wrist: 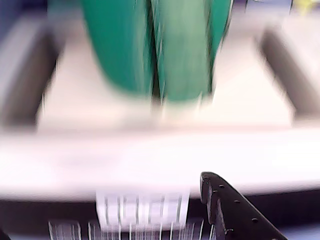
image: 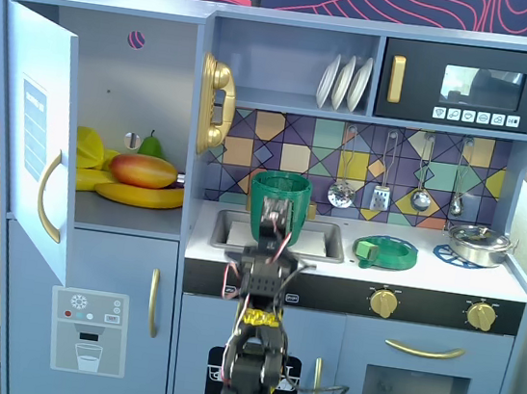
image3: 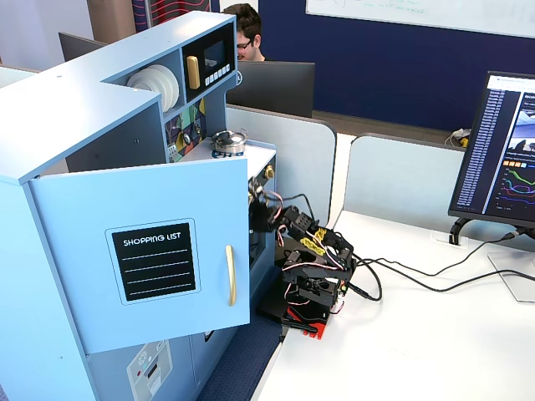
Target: Pick up the green pineapple from the left cabinet and place it in the green recipient
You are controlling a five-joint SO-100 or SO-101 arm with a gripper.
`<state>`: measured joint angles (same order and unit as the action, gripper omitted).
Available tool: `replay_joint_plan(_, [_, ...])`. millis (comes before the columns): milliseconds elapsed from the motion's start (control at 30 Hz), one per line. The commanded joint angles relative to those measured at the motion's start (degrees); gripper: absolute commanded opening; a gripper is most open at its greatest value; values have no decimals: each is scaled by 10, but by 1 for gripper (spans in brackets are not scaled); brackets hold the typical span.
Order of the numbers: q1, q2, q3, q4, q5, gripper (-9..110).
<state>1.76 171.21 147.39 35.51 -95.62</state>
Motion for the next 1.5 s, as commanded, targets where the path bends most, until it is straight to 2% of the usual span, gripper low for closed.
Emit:
replay_joint_plan(0, [-5, 69, 91, 25, -6, 46])
replay_joint_plan(333, [5, 108, 240, 181, 31, 36])
replay_joint_plan(400, [3, 108, 243, 249, 40, 34])
replay_joint_plan(567, [-4, 108, 243, 398, 69, 22])
replay_joint_plan(733, [-9, 109, 243, 521, 58, 12])
replay_joint_plan(800, [-13, 109, 243, 523, 91, 10])
replay_joint_plan(1467, [-6, 109, 243, 523, 91, 10])
